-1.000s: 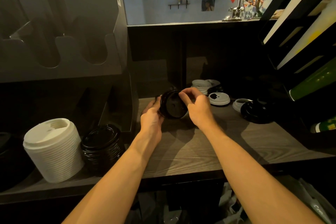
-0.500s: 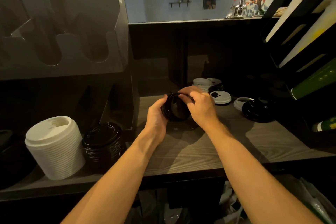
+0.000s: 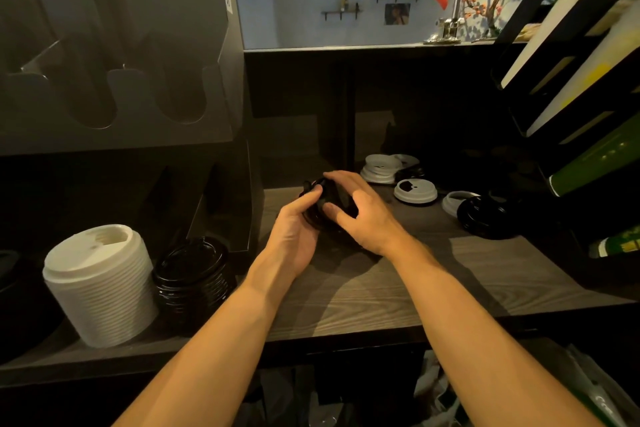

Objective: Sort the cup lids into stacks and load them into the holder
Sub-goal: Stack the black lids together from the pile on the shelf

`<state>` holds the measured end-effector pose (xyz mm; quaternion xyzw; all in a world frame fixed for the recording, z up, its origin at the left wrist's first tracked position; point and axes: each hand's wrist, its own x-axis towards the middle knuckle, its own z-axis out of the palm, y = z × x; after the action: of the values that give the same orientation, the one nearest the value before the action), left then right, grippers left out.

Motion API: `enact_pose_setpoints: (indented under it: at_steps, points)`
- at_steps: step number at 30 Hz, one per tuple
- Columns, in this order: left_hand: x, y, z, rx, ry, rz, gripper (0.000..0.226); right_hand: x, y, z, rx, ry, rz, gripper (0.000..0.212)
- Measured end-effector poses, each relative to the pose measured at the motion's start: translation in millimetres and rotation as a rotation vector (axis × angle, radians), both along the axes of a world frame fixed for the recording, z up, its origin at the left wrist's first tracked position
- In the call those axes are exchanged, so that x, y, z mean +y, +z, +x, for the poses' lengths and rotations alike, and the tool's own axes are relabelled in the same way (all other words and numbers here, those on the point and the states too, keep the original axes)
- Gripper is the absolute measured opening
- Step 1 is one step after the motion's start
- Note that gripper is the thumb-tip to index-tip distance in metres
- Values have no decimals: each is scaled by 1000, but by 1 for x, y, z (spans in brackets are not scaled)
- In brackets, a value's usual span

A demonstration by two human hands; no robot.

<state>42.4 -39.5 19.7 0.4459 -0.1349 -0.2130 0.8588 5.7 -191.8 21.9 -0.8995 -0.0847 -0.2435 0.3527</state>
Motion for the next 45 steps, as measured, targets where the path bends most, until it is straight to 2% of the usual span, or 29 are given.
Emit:
enact_pose_setpoints:
  at_steps: [4, 7, 10, 14, 19, 22, 31, 36, 39, 41, 45]
  points:
    - [1, -2, 1, 31, 10, -4, 44, -1, 0, -1, 56, 34, -40, 58]
    - [1, 0, -2, 43, -6, -5, 32, 0, 1, 0, 104, 69, 25, 57]
    - [1, 2, -4, 56, 3, -14, 27, -1, 3, -1, 128, 116, 210, 53]
    - [-1, 4, -3, 61, 31, -6, 41, -2, 3, -3, 117, 201, 532, 52]
    - [-2, 6, -3, 103, 69, -7, 60, 0, 4, -3, 118, 224, 627, 59]
    - [-1, 7, -3, 113, 49, -48, 58, -2, 7, -4, 127, 257, 738, 56]
    - [2, 11, -9, 94, -39, -99, 44, -1, 2, -1, 97, 185, 696, 67]
    - [0, 8, -3, 158, -9, -65, 52, 1, 2, -1, 67, 162, 648, 64]
    - [-3, 9, -5, 110, 15, 1, 62, 1, 3, 0, 45, 139, 724, 61]
    - [-5, 8, -7, 39, 30, 14, 53, 0, 3, 1, 31, 120, 801, 58]
    - [-8, 4, -9, 17, 107, 109, 36, 1, 6, -1, 40, 113, 888, 49]
